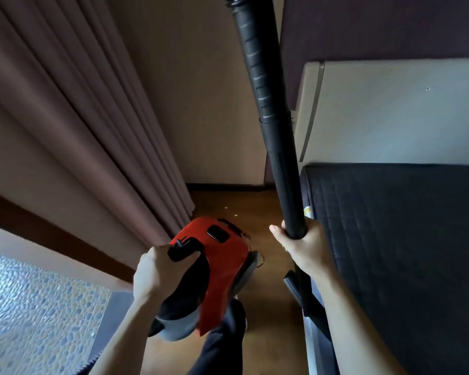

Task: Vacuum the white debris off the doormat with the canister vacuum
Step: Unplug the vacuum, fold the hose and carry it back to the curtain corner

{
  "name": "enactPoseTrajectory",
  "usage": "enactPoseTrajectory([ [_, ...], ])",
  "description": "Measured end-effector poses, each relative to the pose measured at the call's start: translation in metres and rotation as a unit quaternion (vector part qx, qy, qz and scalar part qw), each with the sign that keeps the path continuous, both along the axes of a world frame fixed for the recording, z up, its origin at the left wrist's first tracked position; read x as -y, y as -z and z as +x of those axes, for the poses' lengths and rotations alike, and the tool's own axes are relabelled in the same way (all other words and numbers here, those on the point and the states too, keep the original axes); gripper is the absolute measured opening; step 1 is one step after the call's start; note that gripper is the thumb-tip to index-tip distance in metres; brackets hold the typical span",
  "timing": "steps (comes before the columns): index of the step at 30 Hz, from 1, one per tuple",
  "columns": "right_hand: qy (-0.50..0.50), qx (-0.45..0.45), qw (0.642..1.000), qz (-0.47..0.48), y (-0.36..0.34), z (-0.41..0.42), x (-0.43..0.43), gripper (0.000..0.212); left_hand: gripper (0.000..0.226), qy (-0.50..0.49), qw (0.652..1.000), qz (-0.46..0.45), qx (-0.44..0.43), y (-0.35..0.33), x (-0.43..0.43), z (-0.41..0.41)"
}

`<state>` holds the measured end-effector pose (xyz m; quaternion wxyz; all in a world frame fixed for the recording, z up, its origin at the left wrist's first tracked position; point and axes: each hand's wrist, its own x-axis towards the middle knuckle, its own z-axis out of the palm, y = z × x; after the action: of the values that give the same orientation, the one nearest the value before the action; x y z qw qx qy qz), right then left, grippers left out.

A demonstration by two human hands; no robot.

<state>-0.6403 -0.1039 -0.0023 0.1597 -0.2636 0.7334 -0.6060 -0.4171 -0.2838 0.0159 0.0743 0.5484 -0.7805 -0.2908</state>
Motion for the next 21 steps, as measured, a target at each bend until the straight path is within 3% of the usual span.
enactPoseTrajectory([
  [8,-0.008,0.015,1.000,0.020,0.010,-0.089,0.101,0.032,0.041,-0.002,0.999,0.032,-0.029,0.019,0.095,-0.093],
  [17,-0.023,-0.007,0.999,0.043,0.002,-0.192,0.230,0.041,0.039,0.031,0.999,0.033,0.012,0.032,0.221,-0.188],
  [21,-0.010,-0.008,0.999,0.052,0.012,-0.222,0.263,0.031,0.038,0.058,0.998,0.027,0.028,0.049,0.261,-0.216],
])
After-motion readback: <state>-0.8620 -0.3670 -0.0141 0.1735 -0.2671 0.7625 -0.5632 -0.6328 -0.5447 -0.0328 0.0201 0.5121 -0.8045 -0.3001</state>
